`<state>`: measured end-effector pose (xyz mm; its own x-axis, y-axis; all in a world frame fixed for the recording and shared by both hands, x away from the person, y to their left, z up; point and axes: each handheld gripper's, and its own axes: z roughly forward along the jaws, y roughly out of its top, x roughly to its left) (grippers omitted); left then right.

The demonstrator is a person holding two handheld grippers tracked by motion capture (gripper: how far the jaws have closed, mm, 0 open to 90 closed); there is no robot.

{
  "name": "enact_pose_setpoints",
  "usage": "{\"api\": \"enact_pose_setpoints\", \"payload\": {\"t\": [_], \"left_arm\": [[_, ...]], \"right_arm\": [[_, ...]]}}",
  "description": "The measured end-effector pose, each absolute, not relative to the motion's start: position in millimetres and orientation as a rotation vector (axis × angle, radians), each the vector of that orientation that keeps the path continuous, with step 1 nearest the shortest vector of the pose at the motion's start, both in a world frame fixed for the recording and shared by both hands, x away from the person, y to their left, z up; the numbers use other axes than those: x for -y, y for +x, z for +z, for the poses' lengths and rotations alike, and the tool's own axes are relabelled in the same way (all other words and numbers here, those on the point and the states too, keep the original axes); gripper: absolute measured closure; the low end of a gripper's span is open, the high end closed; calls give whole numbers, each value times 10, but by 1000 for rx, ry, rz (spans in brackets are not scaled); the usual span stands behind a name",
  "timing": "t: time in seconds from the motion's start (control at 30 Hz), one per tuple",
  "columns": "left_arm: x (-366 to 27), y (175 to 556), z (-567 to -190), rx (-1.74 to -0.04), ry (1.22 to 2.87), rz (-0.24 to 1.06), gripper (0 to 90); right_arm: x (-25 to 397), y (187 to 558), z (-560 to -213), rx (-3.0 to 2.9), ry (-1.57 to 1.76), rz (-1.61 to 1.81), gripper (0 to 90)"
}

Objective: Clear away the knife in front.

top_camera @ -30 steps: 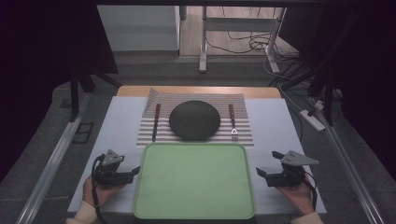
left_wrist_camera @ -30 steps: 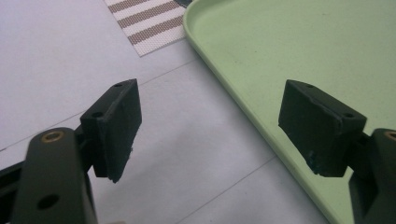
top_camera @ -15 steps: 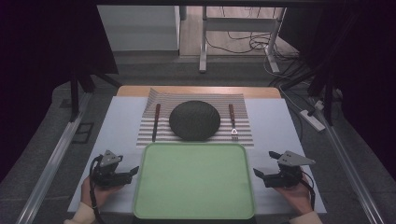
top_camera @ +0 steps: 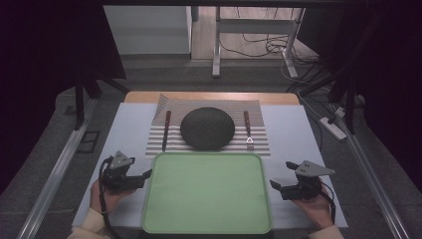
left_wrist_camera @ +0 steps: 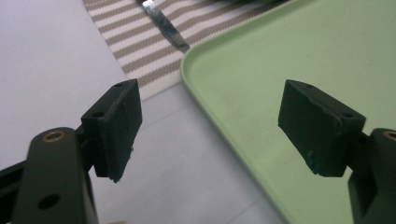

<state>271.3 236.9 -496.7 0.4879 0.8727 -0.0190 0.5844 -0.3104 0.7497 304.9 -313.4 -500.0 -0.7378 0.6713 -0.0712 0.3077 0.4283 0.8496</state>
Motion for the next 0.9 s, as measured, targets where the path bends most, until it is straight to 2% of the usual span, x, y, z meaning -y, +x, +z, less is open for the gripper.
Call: {"api": "enact_pose_setpoints", "payload": {"t": [0.9], "left_arm": [[-2078,3371,-4794,-1136,2083,490,222]], "right_arm": [[3136,3068,-5022,-2299,843,1211,84]]}}
